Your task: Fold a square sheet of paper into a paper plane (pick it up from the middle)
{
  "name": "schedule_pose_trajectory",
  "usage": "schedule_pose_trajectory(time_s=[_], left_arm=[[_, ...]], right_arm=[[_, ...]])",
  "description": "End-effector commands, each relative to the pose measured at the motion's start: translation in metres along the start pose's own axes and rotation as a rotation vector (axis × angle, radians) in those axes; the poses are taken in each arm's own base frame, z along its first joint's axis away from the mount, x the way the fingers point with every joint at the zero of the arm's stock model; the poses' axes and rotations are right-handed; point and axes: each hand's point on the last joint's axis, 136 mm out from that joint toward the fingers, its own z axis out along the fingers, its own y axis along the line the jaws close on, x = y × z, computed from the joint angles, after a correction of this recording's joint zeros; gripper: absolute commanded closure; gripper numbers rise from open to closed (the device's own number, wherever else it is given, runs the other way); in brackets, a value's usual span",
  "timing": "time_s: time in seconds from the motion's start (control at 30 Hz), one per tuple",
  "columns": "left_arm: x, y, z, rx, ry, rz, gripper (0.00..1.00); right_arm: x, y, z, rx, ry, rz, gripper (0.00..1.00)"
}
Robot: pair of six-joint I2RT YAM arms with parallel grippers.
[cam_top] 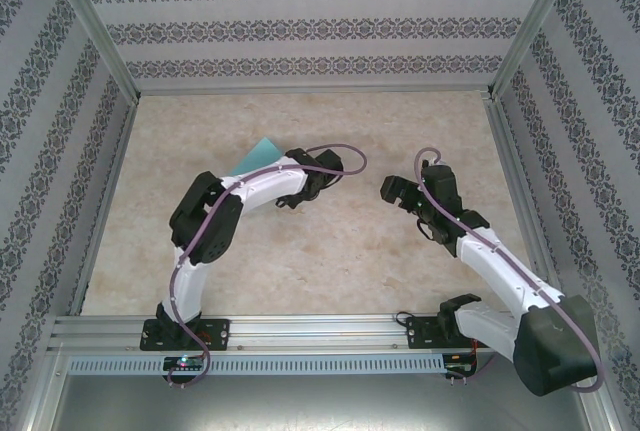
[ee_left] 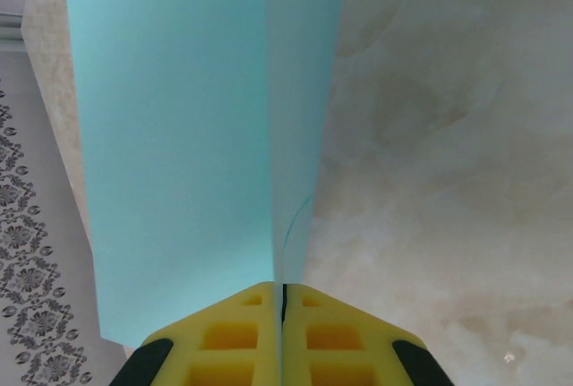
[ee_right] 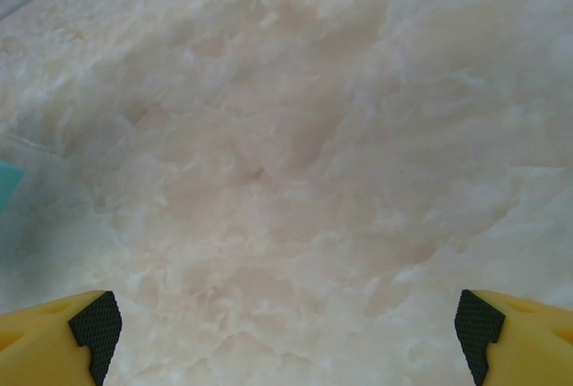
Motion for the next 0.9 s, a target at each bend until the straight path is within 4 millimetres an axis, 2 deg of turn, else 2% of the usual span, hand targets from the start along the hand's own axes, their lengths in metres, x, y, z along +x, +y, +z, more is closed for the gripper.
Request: schedule_pose_trajectory(time_s=[0.0, 0.13, 0.33, 0.47, 0.57, 0.7, 0.8, 0.87], left_arm=[[-0.008, -0.021, -0.003, 0.019, -0.022, -0.028, 0.95], [-0.009, -0.047, 0.001, 0.094, -0.017, -0.046, 0.95], [-0.01, -0.064, 0.0, 0.171, -0.014, -0.074, 0.89], [-0.013, -0.073, -0.007, 0.248, -0.033, -0.104, 0.77], [-0.02, -0.076, -0.027, 0.351, -0.068, -0.136, 0.67], [-0.036, -0.072, -0.079, 0.582, -0.179, -0.221, 0.42], [-0.046, -0.058, -0.114, 0.732, -0.274, -0.297, 0.32], [-0.05, -0.042, -0.128, 0.816, -0.325, -0.375, 0.25]], right_arm=[[-0.01, -0.001, 0.002, 0.021, -0.013, 0.021, 0.02], [-0.008, -0.001, 0.009, 0.029, 0.018, 0.022, 0.02], [-0.006, -0.003, 0.016, 0.047, 0.04, 0.043, 0.02], [-0.006, -0.008, 0.02, 0.052, 0.048, 0.117, 0.02], [-0.007, -0.007, 0.023, 0.047, 0.063, 0.142, 0.02], [-0.01, -0.001, 0.025, 0.026, 0.078, 0.155, 0.02], [-0.012, 0.007, 0.027, -0.009, 0.087, 0.18, 0.02], [-0.016, 0.02, 0.029, -0.065, 0.098, 0.195, 0.02]])
